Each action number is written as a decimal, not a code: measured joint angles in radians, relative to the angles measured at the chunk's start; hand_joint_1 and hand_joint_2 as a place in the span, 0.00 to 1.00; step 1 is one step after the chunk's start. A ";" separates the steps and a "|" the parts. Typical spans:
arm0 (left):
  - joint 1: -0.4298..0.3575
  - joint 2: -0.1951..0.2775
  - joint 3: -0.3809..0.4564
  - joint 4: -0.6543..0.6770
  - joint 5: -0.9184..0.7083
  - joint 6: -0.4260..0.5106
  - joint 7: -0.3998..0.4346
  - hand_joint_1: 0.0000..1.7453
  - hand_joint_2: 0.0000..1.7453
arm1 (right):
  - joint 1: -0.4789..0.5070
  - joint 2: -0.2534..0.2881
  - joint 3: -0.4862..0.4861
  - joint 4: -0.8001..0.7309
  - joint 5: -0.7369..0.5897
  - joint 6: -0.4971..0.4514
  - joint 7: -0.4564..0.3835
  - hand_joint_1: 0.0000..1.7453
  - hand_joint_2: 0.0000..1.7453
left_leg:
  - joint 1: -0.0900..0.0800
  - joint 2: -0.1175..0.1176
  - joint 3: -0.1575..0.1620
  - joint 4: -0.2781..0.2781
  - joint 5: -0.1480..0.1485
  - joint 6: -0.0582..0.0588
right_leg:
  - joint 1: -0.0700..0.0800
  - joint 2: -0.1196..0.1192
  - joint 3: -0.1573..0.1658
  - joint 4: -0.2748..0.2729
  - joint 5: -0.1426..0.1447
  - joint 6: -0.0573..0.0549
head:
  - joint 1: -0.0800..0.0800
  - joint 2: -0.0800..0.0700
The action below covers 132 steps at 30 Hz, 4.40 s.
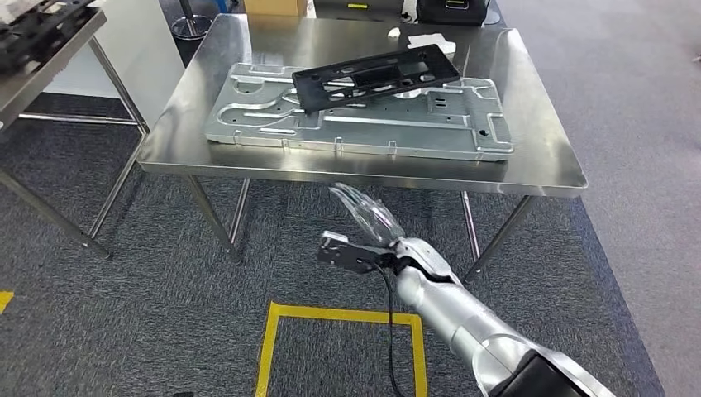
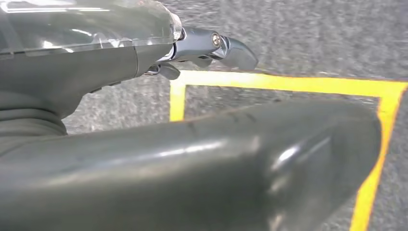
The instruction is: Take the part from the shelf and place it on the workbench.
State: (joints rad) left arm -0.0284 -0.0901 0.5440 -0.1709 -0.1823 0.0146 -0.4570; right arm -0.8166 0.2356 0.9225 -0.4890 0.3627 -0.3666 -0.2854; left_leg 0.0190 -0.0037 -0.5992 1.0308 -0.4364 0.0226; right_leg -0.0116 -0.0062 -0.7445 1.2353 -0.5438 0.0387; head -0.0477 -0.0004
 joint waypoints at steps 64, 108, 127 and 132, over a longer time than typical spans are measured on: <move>0.006 -0.030 -0.010 -0.002 -0.080 0.090 0.134 0.00 0.00 | 0.767 -0.237 -0.565 0.319 -0.431 -0.132 0.409 0.00 0.00 | -0.014 0.024 0.089 -0.072 -0.028 0.023 | -0.007 0.015 0.087 0.020 -0.054 0.005 | 0.000 0.000; 0.003 -0.037 -0.013 -0.002 -0.078 0.085 0.139 0.00 0.00 | 0.768 -0.236 -0.493 0.324 -0.362 -0.121 0.420 0.00 0.00 | -0.011 -0.007 -0.061 0.224 -0.168 -0.033 | -0.001 -0.007 0.201 -0.243 0.070 -0.056 | -0.001 0.000; 0.003 -0.038 -0.016 -0.002 -0.090 0.076 0.144 0.00 0.00 | 0.771 -0.235 -0.485 0.327 -0.358 -0.101 0.435 0.00 0.00 | -0.015 -0.028 0.062 -0.037 -0.030 0.016 | -0.006 0.008 0.127 -0.057 -0.001 -0.004 | -0.001 0.000; 0.002 -0.040 -0.016 -0.002 -0.091 0.077 0.147 0.00 0.00 | 0.769 -0.238 -0.476 0.329 -0.345 -0.094 0.438 0.00 0.00 | -0.017 -0.055 0.052 -0.030 -0.032 -0.010 | -0.002 0.042 0.204 -0.232 0.060 -0.023 | -0.001 0.000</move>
State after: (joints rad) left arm -0.0264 -0.1305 0.5276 -0.1728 -0.2734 0.0918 -0.3096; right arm -0.0473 -0.0023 0.4467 -0.1598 0.0177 -0.4607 0.1526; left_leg 0.0016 -0.0589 -0.5470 1.0003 -0.4684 0.0122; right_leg -0.0133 0.0362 -0.5405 1.0031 -0.4840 0.0155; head -0.0485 -0.0004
